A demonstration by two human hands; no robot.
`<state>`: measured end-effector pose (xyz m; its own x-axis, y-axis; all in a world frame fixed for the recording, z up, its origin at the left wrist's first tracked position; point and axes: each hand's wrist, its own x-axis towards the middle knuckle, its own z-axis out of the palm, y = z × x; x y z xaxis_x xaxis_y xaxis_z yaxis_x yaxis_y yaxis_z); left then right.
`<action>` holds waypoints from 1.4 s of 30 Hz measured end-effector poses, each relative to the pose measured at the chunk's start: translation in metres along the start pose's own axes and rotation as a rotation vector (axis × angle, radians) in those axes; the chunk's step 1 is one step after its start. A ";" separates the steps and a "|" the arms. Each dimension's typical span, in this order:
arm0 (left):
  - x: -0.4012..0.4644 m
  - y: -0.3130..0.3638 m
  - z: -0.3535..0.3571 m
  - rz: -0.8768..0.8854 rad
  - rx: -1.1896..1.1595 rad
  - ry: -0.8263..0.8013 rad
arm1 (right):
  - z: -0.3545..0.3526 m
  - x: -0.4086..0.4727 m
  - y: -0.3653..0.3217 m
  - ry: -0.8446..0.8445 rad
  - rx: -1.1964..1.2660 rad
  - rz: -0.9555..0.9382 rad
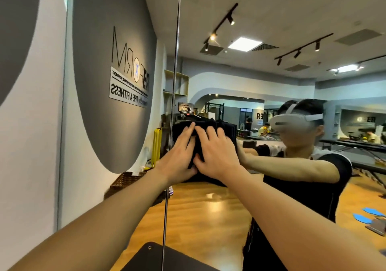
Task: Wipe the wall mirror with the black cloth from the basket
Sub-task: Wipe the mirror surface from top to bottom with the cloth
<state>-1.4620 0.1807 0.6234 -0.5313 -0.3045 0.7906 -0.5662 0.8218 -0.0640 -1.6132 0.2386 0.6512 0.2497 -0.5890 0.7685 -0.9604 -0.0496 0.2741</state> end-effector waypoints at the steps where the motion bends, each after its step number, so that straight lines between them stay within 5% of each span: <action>1: 0.000 -0.007 0.001 0.031 0.000 0.011 | 0.007 0.002 0.000 0.052 -0.004 0.014; 8: 0.001 -0.044 0.023 0.253 0.004 0.168 | 0.042 0.004 0.004 0.378 -0.091 0.003; 16: 0.013 -0.040 0.076 0.168 -0.208 0.475 | 0.051 -0.005 0.008 0.406 -0.206 0.010; 25: 0.008 -0.031 0.064 0.110 -0.121 0.414 | 0.047 -0.012 0.011 0.313 -0.203 -0.037; 42: -0.012 -0.044 0.086 0.087 -0.059 0.477 | 0.072 -0.023 0.003 0.385 -0.190 -0.042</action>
<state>-1.4849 0.1063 0.5646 -0.2190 0.0101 0.9757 -0.4886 0.8644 -0.1186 -1.6304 0.1940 0.5924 0.3507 -0.2438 0.9042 -0.9177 0.1030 0.3837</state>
